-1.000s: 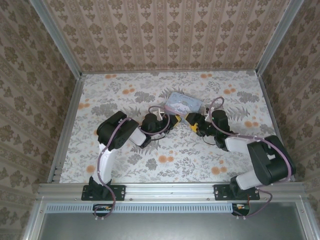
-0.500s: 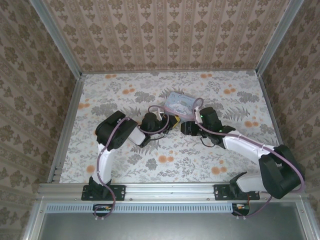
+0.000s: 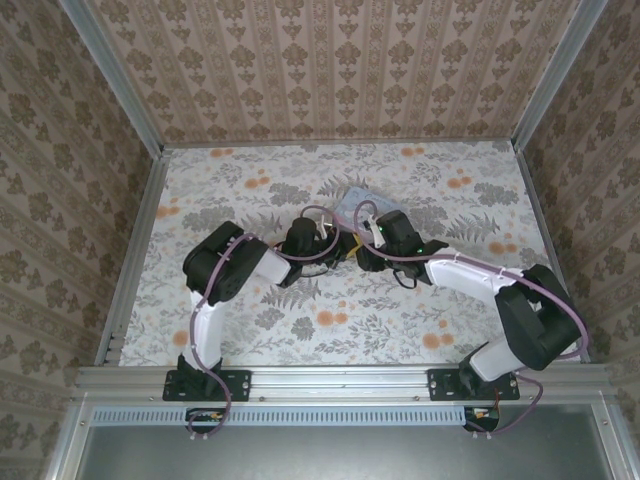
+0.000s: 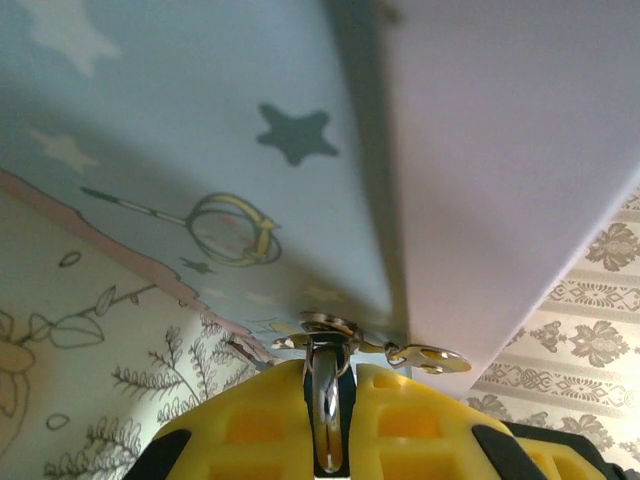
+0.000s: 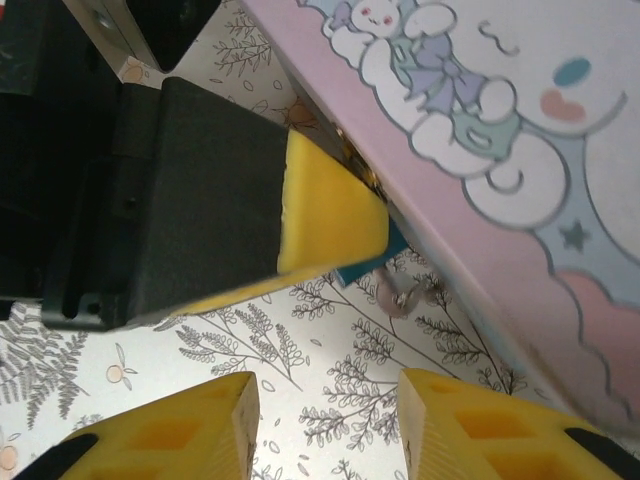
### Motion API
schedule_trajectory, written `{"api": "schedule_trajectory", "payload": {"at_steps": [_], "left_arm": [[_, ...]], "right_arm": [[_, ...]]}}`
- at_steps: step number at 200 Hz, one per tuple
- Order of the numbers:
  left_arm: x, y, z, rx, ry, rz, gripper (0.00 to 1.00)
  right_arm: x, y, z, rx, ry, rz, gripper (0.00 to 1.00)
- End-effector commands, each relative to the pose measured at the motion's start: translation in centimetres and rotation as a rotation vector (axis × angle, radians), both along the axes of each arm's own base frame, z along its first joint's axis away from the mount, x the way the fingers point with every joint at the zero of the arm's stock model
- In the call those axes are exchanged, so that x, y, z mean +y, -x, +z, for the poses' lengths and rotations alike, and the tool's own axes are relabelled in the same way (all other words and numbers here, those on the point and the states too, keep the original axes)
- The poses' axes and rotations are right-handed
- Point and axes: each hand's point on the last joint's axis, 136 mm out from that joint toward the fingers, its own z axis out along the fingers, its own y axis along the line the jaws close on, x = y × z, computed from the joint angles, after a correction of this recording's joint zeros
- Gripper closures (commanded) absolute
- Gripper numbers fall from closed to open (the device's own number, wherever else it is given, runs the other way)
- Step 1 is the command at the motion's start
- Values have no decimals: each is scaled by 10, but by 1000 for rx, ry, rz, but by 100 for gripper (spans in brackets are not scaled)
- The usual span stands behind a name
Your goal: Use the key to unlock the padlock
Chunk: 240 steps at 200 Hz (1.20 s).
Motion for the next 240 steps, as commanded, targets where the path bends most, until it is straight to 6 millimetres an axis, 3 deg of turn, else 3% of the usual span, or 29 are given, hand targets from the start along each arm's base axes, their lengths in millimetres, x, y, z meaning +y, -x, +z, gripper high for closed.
{"api": "schedule_trajectory", "payload": {"at_steps": [1,87,113,157,240], "left_arm": [[-5,5,22,-25,8,-63,100],[-7,8,27,-8,30,-79,100],[-8,12,29,-1,41,-107,100],[-9,14,28,21,69,-103,100],[-10,20,19,38,57,-112,100]], "right_arm": [[-3,-5,-3,-13,79,19,58],[-4,-17,-15,-52,256,44,60],[-8,-23,-16,-111,370,16,68],[-10,-35,-14,-244,487,-65,67],[-9,-53,-2,-350,500,-191,78]]}}
